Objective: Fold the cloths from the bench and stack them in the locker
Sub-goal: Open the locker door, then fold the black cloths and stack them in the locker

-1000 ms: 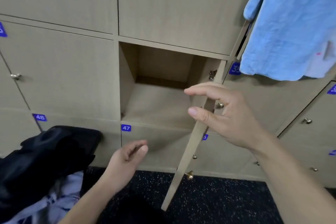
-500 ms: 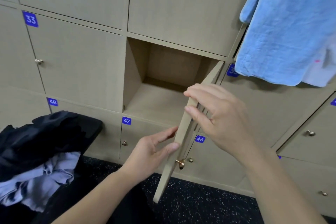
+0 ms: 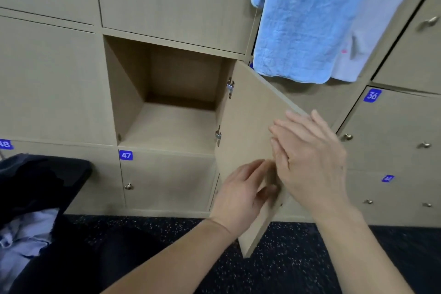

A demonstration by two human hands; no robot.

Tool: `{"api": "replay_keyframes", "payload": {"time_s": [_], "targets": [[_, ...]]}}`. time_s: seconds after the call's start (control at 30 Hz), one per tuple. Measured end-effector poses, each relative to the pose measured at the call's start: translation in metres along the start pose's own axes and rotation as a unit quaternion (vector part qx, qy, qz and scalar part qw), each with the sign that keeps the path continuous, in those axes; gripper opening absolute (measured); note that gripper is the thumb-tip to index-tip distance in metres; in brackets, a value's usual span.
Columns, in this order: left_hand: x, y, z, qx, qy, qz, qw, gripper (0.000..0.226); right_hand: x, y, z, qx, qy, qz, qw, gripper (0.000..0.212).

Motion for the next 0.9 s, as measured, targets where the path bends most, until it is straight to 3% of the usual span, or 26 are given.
{"api": "replay_keyframes", "payload": {"time_s": [0.13,0.3,0.43,0.53,0.67,0.9], "targets": [[0.015,0.005,0.007,0.064,0.037,-0.018,0.997,0.064,0.002,-0.018,0.014,0.091,-0.016,0.031,0.995,0.013],[0.045,-0.008,-0.009,0.123,0.126,-0.071,0.982,0.053,0.023,-0.027,0.035,0.172,0.026,0.054,0.983,0.014],[0.071,-0.016,-0.048,0.092,0.144,-0.115,0.979,0.050,0.041,-0.014,0.058,0.247,0.043,0.130,0.959,0.027],[0.107,-0.029,-0.093,0.068,0.169,-0.159,0.970,0.053,0.080,0.006,0.089,0.274,0.092,0.106,0.951,0.039],[0.162,-0.063,-0.152,0.050,0.195,-0.234,0.951,0.052,0.153,0.030,0.134,0.305,0.144,0.058,0.940,0.041],[0.261,-0.161,-0.255,-0.011,0.243,-0.378,0.893,0.054,0.300,0.056,0.212,0.371,0.248,0.009,0.895,0.044]]}}
Point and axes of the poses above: each hand's wrist, its own y-axis towards the middle knuckle, its own z-axis out of the palm, x = y × z, the point moved 4 cm from there along y, towards the middle knuckle, and after that the axes turned 1 degree about z, right-handed, at the moved point
